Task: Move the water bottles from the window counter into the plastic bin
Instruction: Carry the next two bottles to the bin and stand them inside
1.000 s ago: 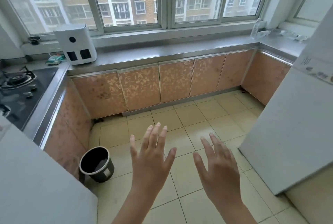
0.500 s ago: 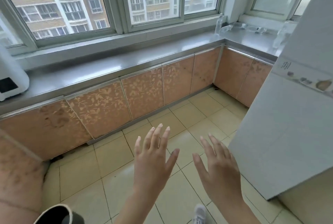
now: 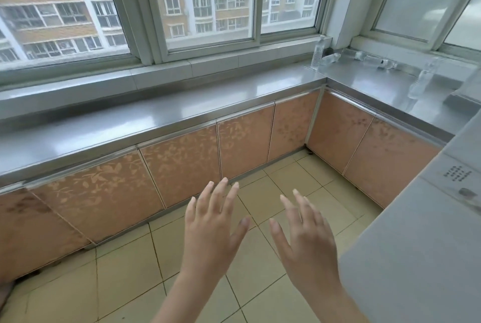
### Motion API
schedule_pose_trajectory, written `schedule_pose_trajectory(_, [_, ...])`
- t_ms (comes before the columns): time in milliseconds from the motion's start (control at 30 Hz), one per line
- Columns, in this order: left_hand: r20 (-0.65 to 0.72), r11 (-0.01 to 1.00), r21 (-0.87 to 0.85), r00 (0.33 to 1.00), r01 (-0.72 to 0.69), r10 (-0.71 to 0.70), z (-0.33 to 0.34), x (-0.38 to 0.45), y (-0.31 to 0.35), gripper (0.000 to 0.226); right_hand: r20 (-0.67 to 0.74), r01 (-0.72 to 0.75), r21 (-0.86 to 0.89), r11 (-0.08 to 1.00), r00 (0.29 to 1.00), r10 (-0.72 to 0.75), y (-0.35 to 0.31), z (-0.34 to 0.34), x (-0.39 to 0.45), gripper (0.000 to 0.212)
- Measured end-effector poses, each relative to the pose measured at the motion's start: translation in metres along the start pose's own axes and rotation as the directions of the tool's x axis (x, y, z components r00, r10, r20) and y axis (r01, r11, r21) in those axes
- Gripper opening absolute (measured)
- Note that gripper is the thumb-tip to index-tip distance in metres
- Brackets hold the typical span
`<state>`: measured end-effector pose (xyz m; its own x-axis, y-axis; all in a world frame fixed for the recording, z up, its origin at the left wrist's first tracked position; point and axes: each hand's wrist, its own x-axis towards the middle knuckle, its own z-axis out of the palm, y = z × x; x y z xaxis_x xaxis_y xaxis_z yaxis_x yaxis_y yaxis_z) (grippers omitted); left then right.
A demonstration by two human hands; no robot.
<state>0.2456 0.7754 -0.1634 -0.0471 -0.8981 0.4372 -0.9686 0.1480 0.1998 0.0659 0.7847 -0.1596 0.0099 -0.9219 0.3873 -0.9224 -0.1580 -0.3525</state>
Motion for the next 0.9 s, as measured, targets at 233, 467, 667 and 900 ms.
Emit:
schedule_pose_trajectory(233, [0.021, 0.999, -0.036, 0.999, -0.026, 0.026, 0.065, 0.126, -0.010, 0.063, -0.041, -0.052, -0.034, 0.998, 0.998, 0.050, 0.039, 0.040, 0.113, 0.053])
schedule_pose_trajectory(467, [0.044, 0.986, -0.069, 0.986, -0.155, 0.158, 0.132, 0.265, -0.016, 0.061, -0.080, -0.175, -0.088, 0.981, 0.983, 0.168, 0.072, 0.083, 0.229, 0.054])
schedule_pose_trajectory(667, [0.072, 0.955, -0.120, 0.957, -0.271, 0.280, 0.177, 0.374, -0.005, 0.061, -0.150, -0.293, -0.119, 0.949, 0.950, 0.274, 0.101, 0.097, 0.321, 0.052])
schedule_pose_trajectory(900, [0.098, 0.927, -0.176, 0.931, -0.330, 0.350, 0.246, 0.465, 0.041, 0.060, -0.145, -0.370, -0.101, 0.924, 0.924, 0.354, 0.171, 0.120, 0.399, 0.053])
